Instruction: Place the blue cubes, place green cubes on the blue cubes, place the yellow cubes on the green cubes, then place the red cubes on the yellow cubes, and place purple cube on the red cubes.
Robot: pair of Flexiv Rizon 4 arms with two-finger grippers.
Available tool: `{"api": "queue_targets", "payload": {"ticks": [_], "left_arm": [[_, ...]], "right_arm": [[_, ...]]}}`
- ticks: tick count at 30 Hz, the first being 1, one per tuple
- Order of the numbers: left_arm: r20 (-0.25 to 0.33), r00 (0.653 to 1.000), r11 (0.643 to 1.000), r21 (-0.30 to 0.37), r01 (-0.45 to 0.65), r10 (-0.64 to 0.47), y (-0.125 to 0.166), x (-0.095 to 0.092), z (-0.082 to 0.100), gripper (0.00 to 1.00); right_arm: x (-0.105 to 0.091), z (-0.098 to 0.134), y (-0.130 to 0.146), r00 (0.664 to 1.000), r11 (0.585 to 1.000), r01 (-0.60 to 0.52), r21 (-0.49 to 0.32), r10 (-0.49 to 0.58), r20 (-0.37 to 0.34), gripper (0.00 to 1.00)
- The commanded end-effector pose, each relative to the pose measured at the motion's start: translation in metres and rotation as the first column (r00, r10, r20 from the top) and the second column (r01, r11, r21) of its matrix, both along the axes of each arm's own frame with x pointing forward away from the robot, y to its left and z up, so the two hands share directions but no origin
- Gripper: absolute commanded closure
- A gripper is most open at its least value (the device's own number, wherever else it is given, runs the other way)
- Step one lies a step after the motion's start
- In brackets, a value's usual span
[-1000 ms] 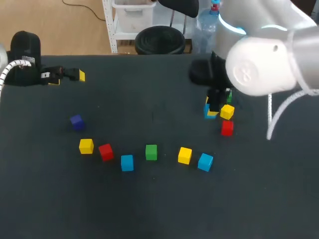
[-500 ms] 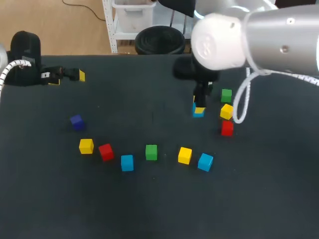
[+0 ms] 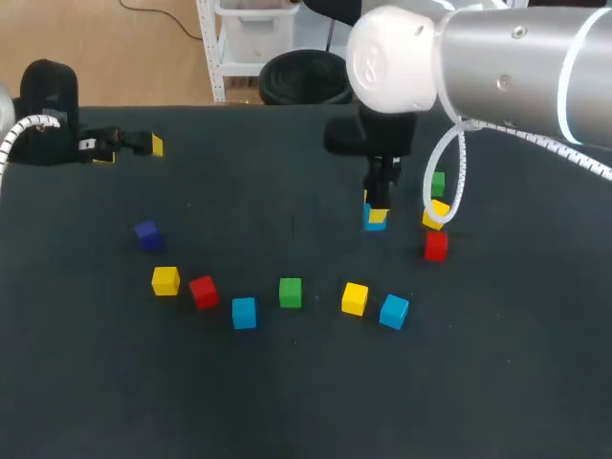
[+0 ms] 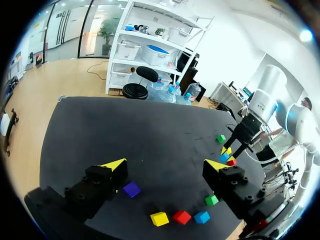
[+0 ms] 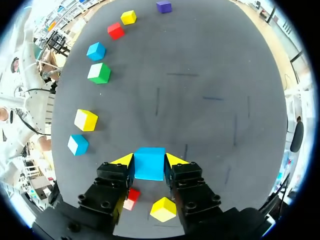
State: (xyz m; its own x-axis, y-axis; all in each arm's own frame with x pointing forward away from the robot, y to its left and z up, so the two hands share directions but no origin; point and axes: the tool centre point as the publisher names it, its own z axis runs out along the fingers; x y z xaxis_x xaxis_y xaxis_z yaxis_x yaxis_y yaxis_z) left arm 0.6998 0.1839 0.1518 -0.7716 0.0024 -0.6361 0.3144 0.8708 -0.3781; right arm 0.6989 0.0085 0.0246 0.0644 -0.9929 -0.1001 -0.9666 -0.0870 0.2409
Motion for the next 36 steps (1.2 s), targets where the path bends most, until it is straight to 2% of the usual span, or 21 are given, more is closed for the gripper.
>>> {"api": "queue_targets", "payload": {"ticks": [1,10,23,36], "left_arm": [[0.006,1.000,1.000,-0.006,0.003,-0.003,0.001,0.000,-0.001,0.00],[0.006,1.000,1.000,-0.006,0.003,-0.003,0.001,0.000,-0.001,0.00],[0.006,1.000,1.000,-0.006,0.003,-0.003,0.001,0.000,-0.001,0.00],[0.006,1.000,1.000,-0.006,0.003,-0.003,0.001,0.000,-0.001,0.00]], "right_arm": [[-0.002,-0.006,0.001,1.000,1.000,-0.002,0.000,0.002,0.005,1.00],[-0.005,-0.018,0.003,1.000,1.000,-0.008,-0.015,0.008,-0.011,1.00],[0.011,-0.029,0.003,0.999,0.998,0.053,-0.027,-0.053,-0.011,1.00],[0.017,-0.029,0.002,0.995,0.995,0.094,-0.022,-0.095,-0.009,1.00]]}}
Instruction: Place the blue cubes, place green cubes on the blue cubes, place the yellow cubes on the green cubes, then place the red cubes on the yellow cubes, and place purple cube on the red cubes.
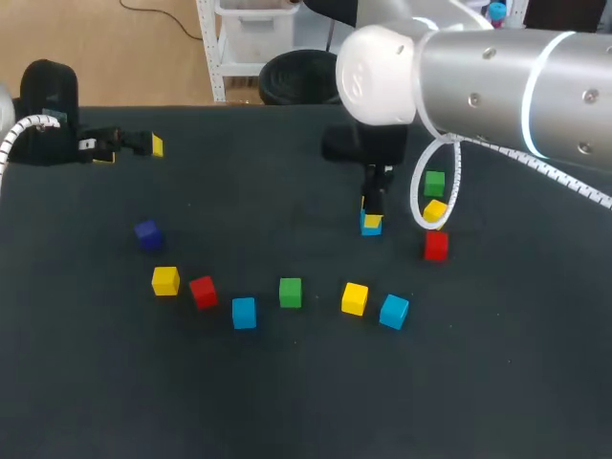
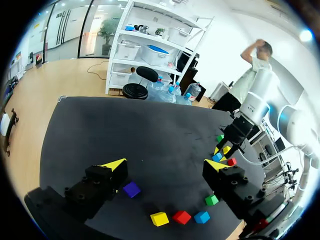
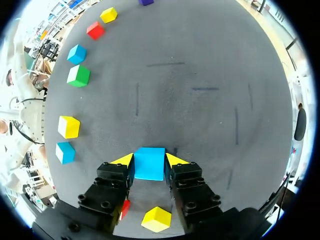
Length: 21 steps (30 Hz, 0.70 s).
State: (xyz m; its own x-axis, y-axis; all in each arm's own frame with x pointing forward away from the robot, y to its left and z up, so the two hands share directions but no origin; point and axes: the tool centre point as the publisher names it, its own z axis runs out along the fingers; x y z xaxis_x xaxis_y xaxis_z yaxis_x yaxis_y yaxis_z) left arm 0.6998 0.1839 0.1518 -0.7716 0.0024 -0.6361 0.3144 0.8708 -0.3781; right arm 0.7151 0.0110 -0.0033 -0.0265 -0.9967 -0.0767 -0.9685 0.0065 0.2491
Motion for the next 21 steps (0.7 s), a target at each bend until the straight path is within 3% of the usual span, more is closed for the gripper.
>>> {"api": "queue_targets", "payload": {"ticks": [1,6,7,9,10,11,17,21], "left_arm": [[0.006,1.000,1.000,-0.006,0.003,-0.003,0.001,0.000,-0.001,0.00],[0.006,1.000,1.000,-0.006,0.003,-0.003,0.001,0.000,-0.001,0.00],[0.006,1.000,1.000,-0.006,0.003,-0.003,0.001,0.000,-0.001,0.00],[0.006,1.000,1.000,-0.006,0.003,-0.003,0.001,0.000,-0.001,0.00],[0.006,1.000,1.000,-0.006,0.003,-0.003,0.001,0.000,-0.001,0.00],[0.006,1.000,1.000,-0.006,0.003,-0.003,0.001,0.000,-0.001,0.00],[0.006,1.000,1.000,-0.006,0.003,-0.003,0.001,0.000,-0.001,0.00],[0.006,1.000,1.000,-0.006,0.003,-0.003,0.001,0.000,-0.001,0.00]], "right_arm": [[0.001,-0.002,-0.001,1.000,1.000,0.006,0.002,-0.006,-0.003,1.00],[0.001,-0.002,-0.001,1.000,1.000,0.019,0.003,-0.019,-0.011,1.00],[0.001,-0.001,-0.001,1.000,1.000,0.018,0.003,-0.018,-0.012,0.96],[0.001,-0.001,-0.001,1.000,1.000,0.018,0.003,-0.018,-0.011,0.57],[0.000,-0.001,-0.001,1.000,1.000,0.021,0.002,-0.021,-0.016,0.22],[0.000,-0.001,-0.001,0.999,1.000,0.027,0.005,-0.027,-0.023,0.00],[0.001,0.001,-0.001,0.999,0.999,0.046,0.009,-0.045,-0.028,0.00],[0.006,0.020,-0.004,0.997,0.997,0.078,0.019,-0.078,0.006,0.00]]}}
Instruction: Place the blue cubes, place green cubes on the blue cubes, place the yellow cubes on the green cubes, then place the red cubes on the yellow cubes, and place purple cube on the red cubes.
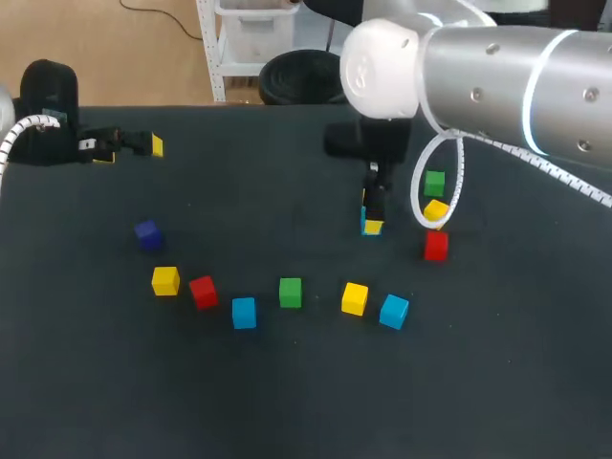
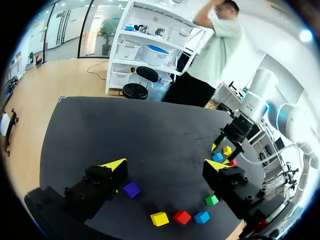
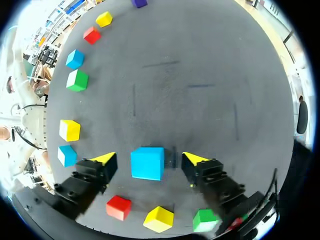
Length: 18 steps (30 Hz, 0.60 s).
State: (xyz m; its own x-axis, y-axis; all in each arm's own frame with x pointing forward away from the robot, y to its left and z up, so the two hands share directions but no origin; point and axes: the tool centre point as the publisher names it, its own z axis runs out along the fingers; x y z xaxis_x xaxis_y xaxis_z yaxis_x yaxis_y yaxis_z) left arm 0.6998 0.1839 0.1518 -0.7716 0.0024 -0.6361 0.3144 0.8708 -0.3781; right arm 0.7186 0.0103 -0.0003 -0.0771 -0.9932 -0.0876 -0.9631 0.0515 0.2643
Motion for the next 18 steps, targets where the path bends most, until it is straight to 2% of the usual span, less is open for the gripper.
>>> {"api": "queue_targets", "payload": {"ticks": [1,6,13,18], "left_arm": [[0.006,1.000,1.000,-0.006,0.003,-0.003,0.001,0.000,-0.001,0.00],[0.006,1.000,1.000,-0.006,0.003,-0.003,0.001,0.000,-0.001,0.00],[0.006,1.000,1.000,-0.006,0.003,-0.003,0.001,0.000,-0.001,0.00],[0.006,1.000,1.000,-0.006,0.003,-0.003,0.001,0.000,-0.001,0.00]], "right_arm": [[0.005,0.023,-0.005,0.998,0.999,0.049,0.012,-0.050,0.037,0.00],[0.006,0.051,-0.014,0.989,0.992,0.127,0.014,-0.128,0.080,0.00],[-0.027,0.069,-0.023,0.980,0.982,0.184,0.032,-0.186,0.069,0.00],[-0.050,0.086,-0.029,0.944,0.943,0.327,0.060,-0.329,0.022,0.00]]}}
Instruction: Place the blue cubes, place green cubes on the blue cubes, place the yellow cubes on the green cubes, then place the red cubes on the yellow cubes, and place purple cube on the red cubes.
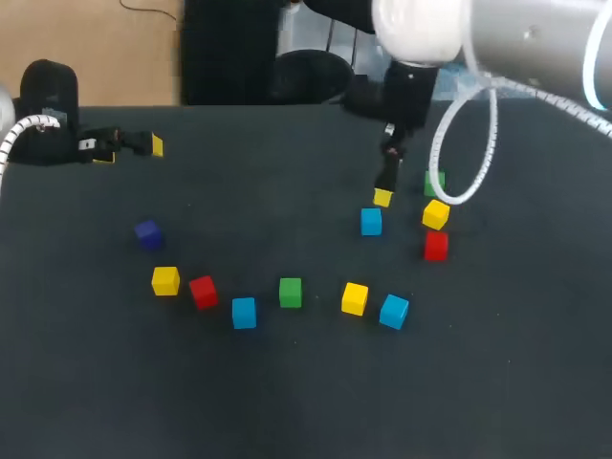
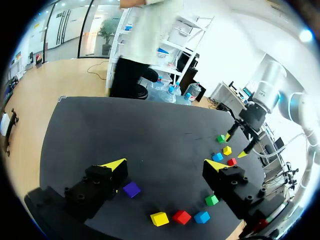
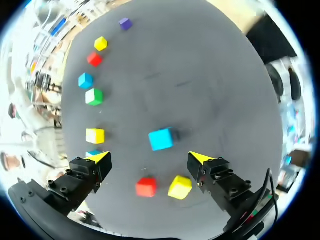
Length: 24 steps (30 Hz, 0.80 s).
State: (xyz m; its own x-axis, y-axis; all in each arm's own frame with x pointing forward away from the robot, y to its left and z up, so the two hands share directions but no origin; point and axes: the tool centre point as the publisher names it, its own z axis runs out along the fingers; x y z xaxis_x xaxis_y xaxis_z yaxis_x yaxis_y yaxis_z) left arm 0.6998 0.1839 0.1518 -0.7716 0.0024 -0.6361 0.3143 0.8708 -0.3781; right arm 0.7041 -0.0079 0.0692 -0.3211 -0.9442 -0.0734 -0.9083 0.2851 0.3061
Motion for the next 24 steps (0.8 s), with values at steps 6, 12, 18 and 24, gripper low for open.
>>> {"api": "queue_targets", "payload": {"ticks": [6,12,18,24], "left_arm": [[0.006,1.000,1.000,-0.006,0.003,-0.003,0.001,0.000,-0.001,0.00],[0.006,1.000,1.000,-0.006,0.003,-0.003,0.001,0.000,-0.001,0.00],[0.006,1.000,1.000,-0.006,0.003,-0.003,0.001,0.000,-0.001,0.00],[0.006,1.000,1.000,-0.006,0.003,-0.003,0.001,0.000,-0.001,0.00]], "right_arm": [[-0.069,0.029,-0.009,0.979,0.995,0.099,0.013,-0.099,0.179,0.00],[-0.104,0.015,-0.001,0.976,0.999,0.000,-0.053,0.011,0.218,0.00],[-0.122,-0.001,-0.006,0.985,0.997,0.038,-0.066,-0.026,0.171,0.00],[-0.126,-0.015,-0.016,0.975,0.987,0.155,-0.048,-0.145,0.169,0.00]]}}
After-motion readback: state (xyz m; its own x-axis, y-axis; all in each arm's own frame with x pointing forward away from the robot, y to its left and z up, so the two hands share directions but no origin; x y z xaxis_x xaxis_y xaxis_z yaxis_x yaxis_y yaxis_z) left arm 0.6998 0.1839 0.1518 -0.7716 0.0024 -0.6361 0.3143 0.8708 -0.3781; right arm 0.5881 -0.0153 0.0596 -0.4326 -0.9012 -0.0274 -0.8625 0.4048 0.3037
